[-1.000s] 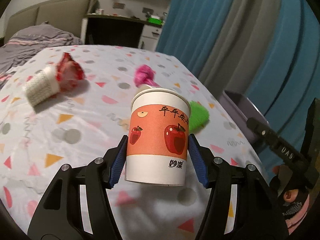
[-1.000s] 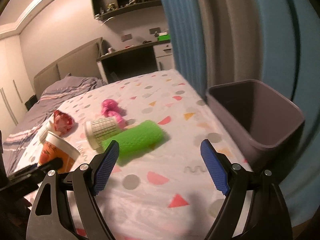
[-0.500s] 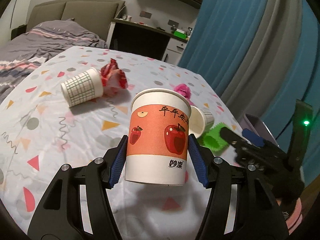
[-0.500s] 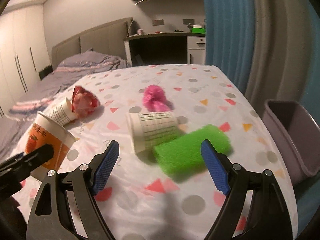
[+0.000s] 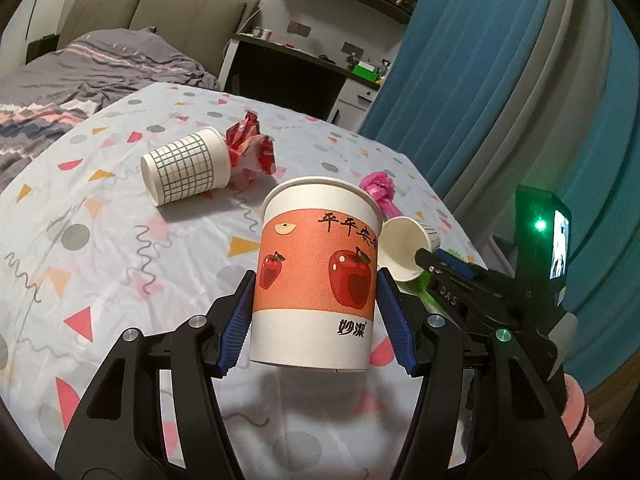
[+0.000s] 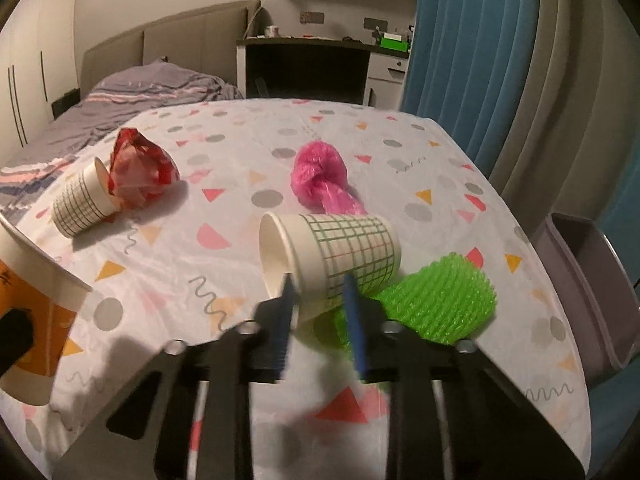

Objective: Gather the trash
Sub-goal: 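Grasp the white grid-pattern cup rim with the right gripper while the left holds the orange cup, then carry both cups over the grey bin with both grippers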

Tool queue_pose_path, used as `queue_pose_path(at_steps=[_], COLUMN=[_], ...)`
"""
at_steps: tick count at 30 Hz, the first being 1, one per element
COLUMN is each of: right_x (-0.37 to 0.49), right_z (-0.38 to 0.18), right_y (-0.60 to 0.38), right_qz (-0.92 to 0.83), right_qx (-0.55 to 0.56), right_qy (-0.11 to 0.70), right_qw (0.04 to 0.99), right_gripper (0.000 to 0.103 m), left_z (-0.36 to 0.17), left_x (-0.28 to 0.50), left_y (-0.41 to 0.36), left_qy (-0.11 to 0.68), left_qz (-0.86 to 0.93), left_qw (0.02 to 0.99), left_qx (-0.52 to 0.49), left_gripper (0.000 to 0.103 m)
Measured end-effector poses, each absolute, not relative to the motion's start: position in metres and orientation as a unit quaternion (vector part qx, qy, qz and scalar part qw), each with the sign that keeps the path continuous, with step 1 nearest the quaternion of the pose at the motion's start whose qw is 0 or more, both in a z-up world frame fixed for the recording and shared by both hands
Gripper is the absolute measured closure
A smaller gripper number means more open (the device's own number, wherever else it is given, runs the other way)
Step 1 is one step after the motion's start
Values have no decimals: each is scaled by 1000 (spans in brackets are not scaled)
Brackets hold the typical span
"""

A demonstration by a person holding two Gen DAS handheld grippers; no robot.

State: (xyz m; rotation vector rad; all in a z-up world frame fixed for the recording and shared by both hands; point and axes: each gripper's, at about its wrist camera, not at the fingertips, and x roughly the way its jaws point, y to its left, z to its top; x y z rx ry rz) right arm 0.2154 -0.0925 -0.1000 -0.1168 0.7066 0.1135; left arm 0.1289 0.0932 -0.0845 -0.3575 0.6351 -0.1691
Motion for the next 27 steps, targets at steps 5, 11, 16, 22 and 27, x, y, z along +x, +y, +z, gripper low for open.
queue_pose_path(at_steps=[5,11,16,22,27], right_x=[213,204,190,170,154], right_z=[-101,-96,-86,-72,-57], right_y=[-96,-98,-98,-101,-109], right_qz=[41,45,63,88,103], right_qx=[-50,-42,-36,-25,-5], right_qy=[347,330,308,286,270], right_qw=[936,942,949,954,957], right_gripper=[93,99,99,99,99], left_z=[-86,-86,-86,-82,-80], left_x=[128,127,126,121,119], left_y=[98,100,102,99,96], left_qy=[309,307,307,302,301], left_qz=[-87,-87,-83,-80,-80], left_qw=[930,930,931,933,934], left_qx=[-179,-181,-182,-178,-176], left_gripper=[44,44,44,44,44])
